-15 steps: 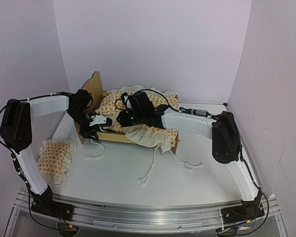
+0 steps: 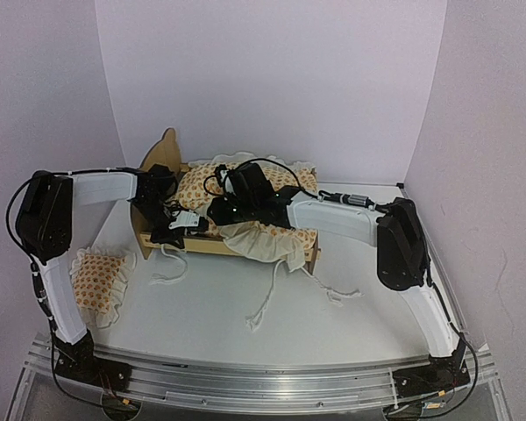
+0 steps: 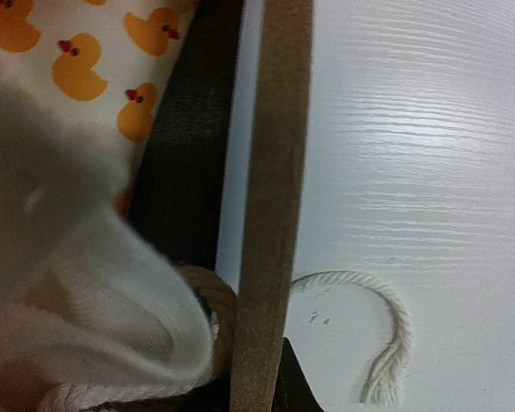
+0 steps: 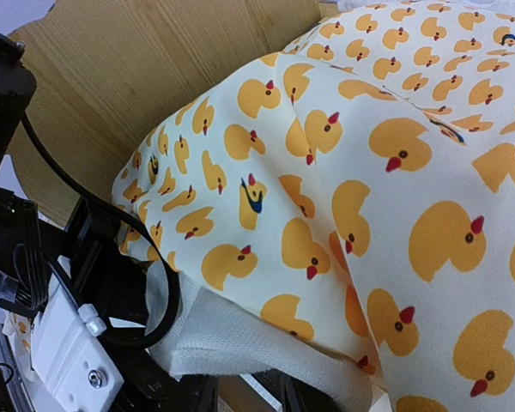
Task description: Set up the pet bed
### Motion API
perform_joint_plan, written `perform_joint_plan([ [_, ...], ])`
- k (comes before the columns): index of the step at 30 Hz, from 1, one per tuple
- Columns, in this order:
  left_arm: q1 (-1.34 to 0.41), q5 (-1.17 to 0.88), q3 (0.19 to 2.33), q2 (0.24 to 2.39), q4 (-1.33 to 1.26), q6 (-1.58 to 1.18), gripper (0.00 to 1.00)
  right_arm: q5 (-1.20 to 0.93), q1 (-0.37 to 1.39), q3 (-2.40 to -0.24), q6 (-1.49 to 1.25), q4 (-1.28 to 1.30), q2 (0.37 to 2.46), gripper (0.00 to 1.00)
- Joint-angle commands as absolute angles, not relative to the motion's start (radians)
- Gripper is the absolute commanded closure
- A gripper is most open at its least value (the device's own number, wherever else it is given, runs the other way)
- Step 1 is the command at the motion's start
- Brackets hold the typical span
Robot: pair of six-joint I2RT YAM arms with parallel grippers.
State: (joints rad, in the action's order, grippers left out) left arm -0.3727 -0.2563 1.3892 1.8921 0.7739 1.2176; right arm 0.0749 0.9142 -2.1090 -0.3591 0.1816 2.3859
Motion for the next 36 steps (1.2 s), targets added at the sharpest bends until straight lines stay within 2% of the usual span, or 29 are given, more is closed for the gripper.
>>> perform_joint_plan([
  [1, -0.380, -0.331, 1.412, 1.950, 0.930, 1.101, 0.94, 0.026, 0.910, -2.148, -0.329, 0.167, 2.364, 0.75],
  [3, -0.381, -0.347, 1.438, 1.957, 0.952, 1.076, 0.99, 0.009, 0.910, -2.148, -0.307, 0.167, 2.342, 0.74],
  [8, -0.381, -0.338, 1.442, 1.957, 0.968, 1.020, 1.00, -0.069, 0.903, -2.057, -0.263, 0.167, 2.227, 0.69],
  [14, -0.380, -0.401, 1.530, 1.953, 0.981, 0.873, 1.00, -0.081, 0.903, -1.754, -0.190, 0.132, 1.987, 0.60],
  [16, -0.380, -0.417, 1.568, 1.957, 0.997, 0.838, 1.00, -0.095, 0.903, -1.608, -0.167, 0.046, 1.885, 0.58],
  [19, -0.381, -0.436, 1.618, 1.959, 1.019, 0.803, 1.00, -0.142, 0.916, -1.356, -0.165, -0.273, 1.739, 0.56],
  [21, -0.381, -0.445, 1.646, 1.962, 1.032, 0.782, 1.00, -0.135, 0.955, -1.225, -0.132, -0.460, 1.720, 0.55],
  [24, -0.381, -0.449, 1.679, 1.964, 1.054, 0.758, 1.00, -0.038, 1.034, -1.181, -0.146, -0.558, 1.822, 0.59],
  [27, -0.380, -0.454, 1.672, 1.950, 1.052, 0.750, 1.00, -0.026, 1.052, -1.183, -0.279, -0.848, 2.038, 0.69],
  [29, -0.380, -0.465, 1.657, 1.941, 1.046, 0.746, 1.00, -0.010, 1.059, -1.265, -0.313, -1.000, 2.187, 0.75],
  [32, -0.380, -0.463, 1.640, 1.938, 1.035, 0.756, 1.00, 0.061, 1.073, -1.428, -0.299, -1.004, 2.369, 0.78],
  [36, -0.381, -0.452, 1.630, 1.941, 1.039, 0.786, 1.00, 0.173, 1.075, -1.522, -0.334, -1.004, 2.499, 0.80],
])
